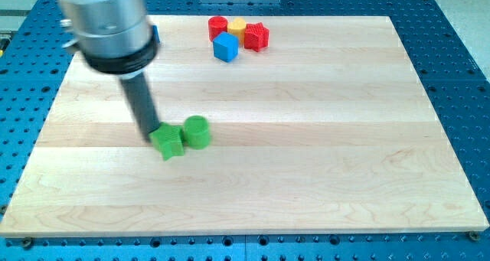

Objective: Push the green blocks to the bottom left side

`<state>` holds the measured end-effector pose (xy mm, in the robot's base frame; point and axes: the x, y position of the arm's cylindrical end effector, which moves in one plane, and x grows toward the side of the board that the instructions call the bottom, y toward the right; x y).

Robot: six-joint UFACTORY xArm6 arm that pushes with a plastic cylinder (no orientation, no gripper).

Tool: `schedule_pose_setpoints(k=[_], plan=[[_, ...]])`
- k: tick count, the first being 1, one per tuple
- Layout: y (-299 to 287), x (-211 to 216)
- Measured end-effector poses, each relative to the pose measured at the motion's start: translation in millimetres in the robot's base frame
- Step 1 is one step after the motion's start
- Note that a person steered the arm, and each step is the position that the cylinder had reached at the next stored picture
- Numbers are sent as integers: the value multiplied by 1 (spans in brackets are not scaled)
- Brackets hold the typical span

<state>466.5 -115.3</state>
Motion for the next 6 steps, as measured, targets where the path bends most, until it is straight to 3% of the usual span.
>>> schedule_pose_setpoints(k=[1, 2, 3, 5, 6], plan=[[30, -25], [106, 7], [140, 34], [54, 35], [56, 31]])
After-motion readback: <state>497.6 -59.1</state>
